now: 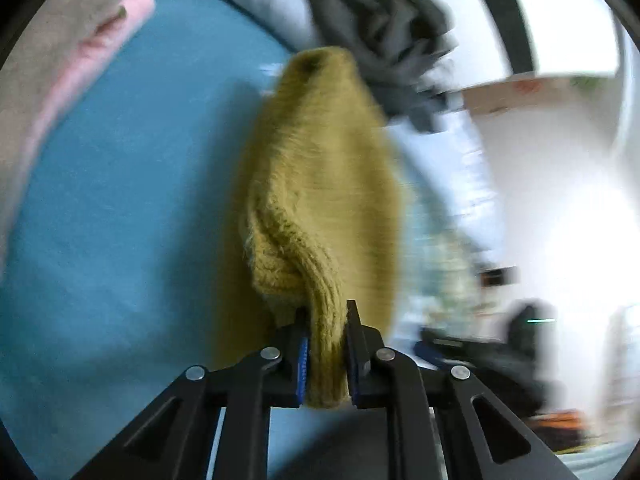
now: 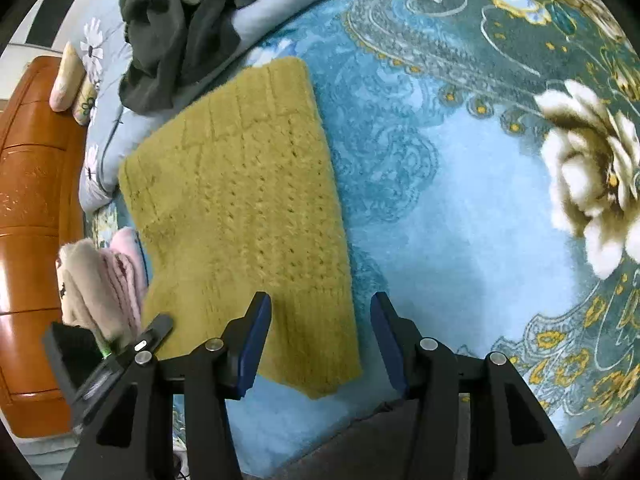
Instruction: Fold clothes
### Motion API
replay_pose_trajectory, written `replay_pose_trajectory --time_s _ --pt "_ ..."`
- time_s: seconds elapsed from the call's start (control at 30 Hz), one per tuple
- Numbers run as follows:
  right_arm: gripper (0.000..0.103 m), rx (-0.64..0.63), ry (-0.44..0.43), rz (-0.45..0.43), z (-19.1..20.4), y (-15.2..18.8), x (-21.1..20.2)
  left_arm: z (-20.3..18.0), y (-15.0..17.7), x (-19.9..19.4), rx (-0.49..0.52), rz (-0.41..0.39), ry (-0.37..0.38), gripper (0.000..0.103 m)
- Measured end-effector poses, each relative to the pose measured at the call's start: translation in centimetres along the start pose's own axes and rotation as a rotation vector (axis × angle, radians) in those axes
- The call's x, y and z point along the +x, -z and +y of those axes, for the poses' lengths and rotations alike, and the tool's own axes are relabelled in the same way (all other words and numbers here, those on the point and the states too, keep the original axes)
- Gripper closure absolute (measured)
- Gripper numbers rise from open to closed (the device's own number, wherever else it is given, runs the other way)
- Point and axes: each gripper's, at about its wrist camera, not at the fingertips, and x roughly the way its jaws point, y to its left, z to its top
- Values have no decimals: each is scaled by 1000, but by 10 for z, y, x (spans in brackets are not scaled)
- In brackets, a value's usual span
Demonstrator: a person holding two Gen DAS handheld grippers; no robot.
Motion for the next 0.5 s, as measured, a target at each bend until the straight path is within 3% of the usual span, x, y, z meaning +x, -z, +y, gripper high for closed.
replay_pose_trajectory --time_s 0.03,0.13,0.27,0.33,0.43,0.5 --pt "50 1 -5 1 0 -1 0 1 4 -7 -35 8 82 88" --pt "48 5 -21 3 -2 -2 2 15 13 -7 -29 34 27 88" --pt "45 14 -41 36 -2 -4 14 63 20 18 -36 66 -204 86" --pt "45 17 -42 54 0 -5 22 67 20 12 -59 58 -171 82" --pt "44 14 -16 63 3 -10 35 53 21 4 25 75 -217 78" --pt "38 26 -10 97 3 -12 46 44 23 -1 67 87 -225 72"
